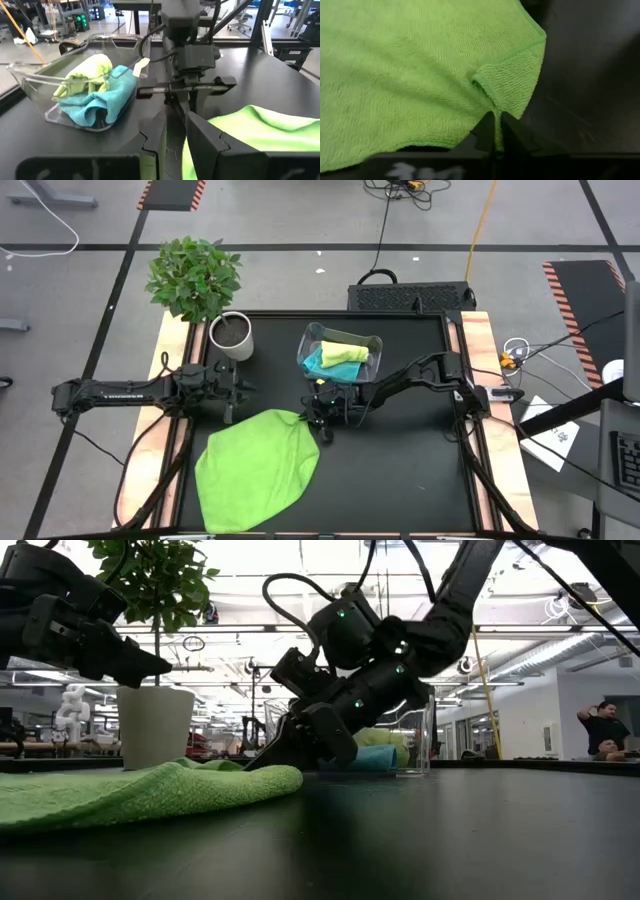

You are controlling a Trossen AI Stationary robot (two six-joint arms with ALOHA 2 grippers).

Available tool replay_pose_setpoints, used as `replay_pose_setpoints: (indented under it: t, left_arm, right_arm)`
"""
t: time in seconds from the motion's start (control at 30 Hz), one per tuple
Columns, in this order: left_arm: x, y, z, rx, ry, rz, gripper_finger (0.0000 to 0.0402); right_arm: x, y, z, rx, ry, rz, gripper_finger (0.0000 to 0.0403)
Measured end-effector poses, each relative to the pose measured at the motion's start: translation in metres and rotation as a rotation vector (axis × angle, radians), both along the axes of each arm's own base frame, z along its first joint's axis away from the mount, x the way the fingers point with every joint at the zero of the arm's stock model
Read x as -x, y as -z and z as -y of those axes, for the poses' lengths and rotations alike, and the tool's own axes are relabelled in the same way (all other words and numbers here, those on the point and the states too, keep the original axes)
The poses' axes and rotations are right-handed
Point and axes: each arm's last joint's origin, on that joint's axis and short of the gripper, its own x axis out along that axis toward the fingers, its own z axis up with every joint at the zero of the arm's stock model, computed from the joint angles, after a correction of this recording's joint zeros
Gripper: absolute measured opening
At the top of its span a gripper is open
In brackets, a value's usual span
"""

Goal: Fold microfiber towels
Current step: Fold the green towel

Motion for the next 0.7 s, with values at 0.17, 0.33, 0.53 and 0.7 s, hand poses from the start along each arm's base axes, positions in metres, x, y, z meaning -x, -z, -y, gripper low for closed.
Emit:
replay_pose_setpoints:
  t: [0.17,0.33,0.53,0.7]
  left_arm:
    - [0.001,0.003,0.000,0.042,-0.006,-0.028,0.0076]
    - [0.001,0.004,0.000,0.067,-0.011,-0.046,0.0076]
    - [0.001,0.004,0.000,0.069,-0.017,-0.045,0.0076]
    - [0.001,0.005,0.000,0.099,-0.025,-0.053,0.0076]
  right_arm:
    - [0.013,-0.007,-0.001,0.014,0.043,-0.045,0.0008]
    - [0.039,-0.014,-0.008,-0.012,0.092,-0.100,0.0004]
    - [0.081,-0.009,-0.022,-0.135,0.153,-0.173,0.0002]
    - [0.116,-0.004,-0.044,-0.224,0.161,-0.210,0.0001]
